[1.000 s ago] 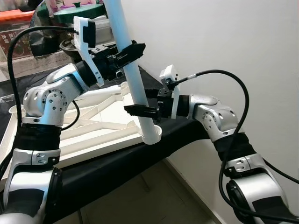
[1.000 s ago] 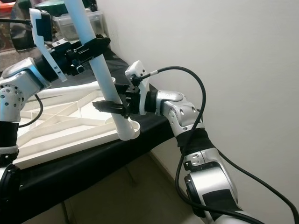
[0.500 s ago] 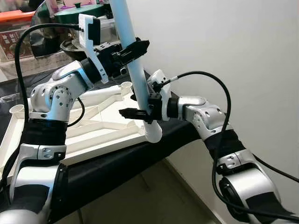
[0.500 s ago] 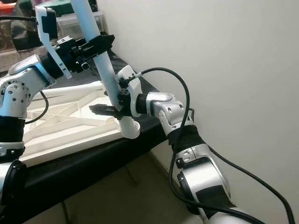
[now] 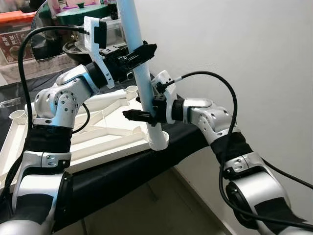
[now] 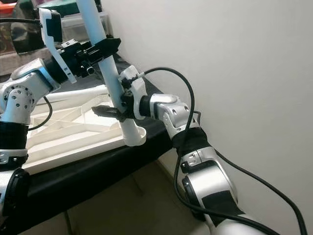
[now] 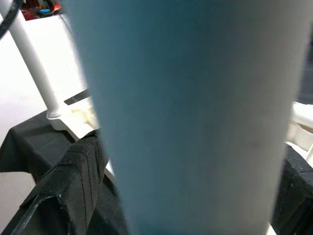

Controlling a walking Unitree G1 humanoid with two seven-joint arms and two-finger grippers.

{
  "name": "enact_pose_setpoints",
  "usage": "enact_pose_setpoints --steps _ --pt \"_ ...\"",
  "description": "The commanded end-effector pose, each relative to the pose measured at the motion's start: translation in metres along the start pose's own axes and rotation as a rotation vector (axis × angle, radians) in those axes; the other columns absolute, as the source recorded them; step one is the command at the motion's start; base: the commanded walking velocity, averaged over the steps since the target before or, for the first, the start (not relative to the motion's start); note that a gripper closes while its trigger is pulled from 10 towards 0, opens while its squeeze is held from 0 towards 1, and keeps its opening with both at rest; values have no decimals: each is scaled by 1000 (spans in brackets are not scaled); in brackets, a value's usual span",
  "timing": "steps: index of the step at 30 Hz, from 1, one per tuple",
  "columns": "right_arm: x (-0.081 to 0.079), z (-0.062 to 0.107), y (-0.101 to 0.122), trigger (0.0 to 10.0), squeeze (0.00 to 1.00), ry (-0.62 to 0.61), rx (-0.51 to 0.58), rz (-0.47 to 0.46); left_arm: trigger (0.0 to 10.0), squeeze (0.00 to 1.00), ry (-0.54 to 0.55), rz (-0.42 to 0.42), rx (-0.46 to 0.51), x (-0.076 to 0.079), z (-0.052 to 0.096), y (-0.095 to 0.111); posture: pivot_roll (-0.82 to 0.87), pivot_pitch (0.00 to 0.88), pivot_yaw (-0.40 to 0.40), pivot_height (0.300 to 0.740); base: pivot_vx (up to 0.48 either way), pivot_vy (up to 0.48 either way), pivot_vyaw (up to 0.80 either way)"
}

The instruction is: Building children table

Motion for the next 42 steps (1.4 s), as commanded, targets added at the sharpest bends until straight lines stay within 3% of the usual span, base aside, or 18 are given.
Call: enact_pose_setpoints --steps 1,12,40,41,42 --pt "-1 -3 6 10000 0 -3 11 12 10000 0 0 -5 22 -1 0 4 46 0 30 740 0 0 0" --pt "-3 -4 13 10000 0 17 60 7 10000 0 18 -7 27 -3 2 3 44 0 28 740 0 0 0" --pt "-6 -15 8 10000 0 4 43 -9 10000 0 15 1 33 -3 0 1 42 0 32 740 0 0 0" --pt "-5 -15 9 4824 0 -2 46 -9 10000 0 14 3 33 -3 0 1 42 0 32 740 0 0 0" --pt "-5 -15 9 4824 0 -2 46 -9 10000 0 14 3 33 -3 0 1 42 0 32 740 0 0 0"
Point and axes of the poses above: a point about 5 cm out from each wrist's last joint towards the gripper, its own z axis pointing back from the gripper into the wrist, its own y axis along the axis of the wrist's last joint, x = y × z, the point moved 4 cm from there along -z, pointing out of the wrist towards the gripper, and after that the axes turned 6 degrees about -z, right-handed, at the moved point
